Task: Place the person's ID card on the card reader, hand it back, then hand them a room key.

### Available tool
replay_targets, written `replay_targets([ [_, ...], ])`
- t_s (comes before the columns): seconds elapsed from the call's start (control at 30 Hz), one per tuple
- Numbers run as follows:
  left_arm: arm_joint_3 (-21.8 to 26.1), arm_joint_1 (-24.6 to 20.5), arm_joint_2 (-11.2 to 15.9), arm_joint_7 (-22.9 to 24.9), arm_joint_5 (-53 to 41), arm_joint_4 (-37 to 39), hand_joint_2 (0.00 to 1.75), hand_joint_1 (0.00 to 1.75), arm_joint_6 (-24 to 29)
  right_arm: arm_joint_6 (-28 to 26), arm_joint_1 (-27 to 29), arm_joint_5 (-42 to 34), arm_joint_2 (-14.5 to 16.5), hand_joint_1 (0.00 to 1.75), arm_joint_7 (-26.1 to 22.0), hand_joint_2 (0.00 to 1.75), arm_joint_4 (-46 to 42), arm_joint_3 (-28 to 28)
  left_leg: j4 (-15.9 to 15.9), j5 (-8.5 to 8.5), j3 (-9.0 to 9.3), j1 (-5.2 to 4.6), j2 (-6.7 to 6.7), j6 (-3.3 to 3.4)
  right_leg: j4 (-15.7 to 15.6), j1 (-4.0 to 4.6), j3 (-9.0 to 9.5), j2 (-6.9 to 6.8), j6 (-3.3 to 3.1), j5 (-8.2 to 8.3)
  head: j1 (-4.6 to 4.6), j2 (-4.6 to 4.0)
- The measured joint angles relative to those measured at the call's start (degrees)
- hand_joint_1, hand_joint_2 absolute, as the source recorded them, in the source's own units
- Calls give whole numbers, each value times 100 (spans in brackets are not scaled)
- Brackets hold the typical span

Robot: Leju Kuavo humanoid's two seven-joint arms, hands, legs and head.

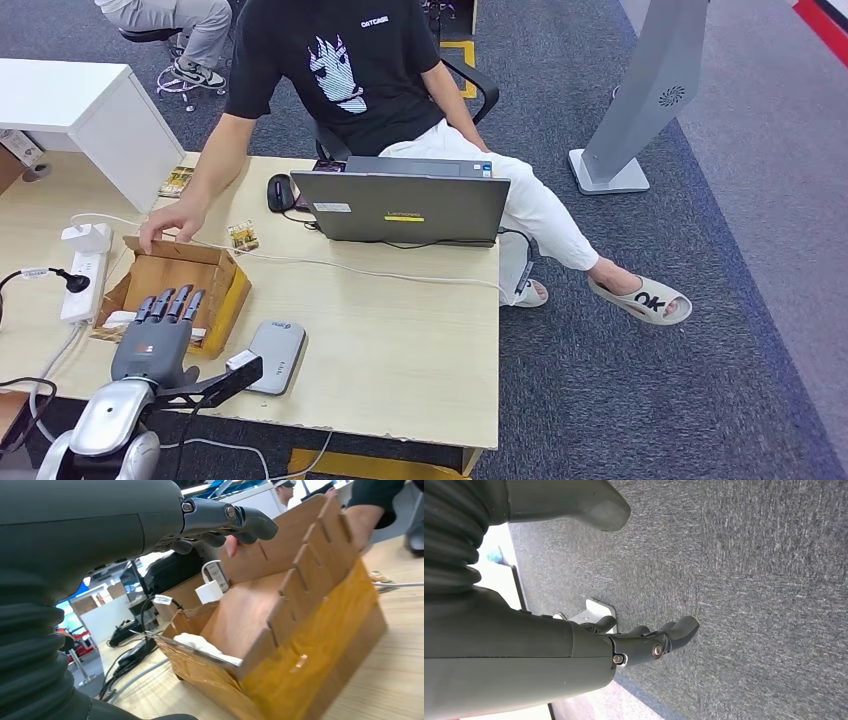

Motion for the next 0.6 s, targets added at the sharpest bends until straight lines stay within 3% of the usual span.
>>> replay_targets([
  [0.6, -101, -8, -142, -15, 0, 36, 175, 0, -136, 32, -1, 57, 0, 0, -10, 175, 29, -42, 0, 0, -1, 0, 0, 0, 0, 0, 0, 0, 0, 0, 1, 0],
])
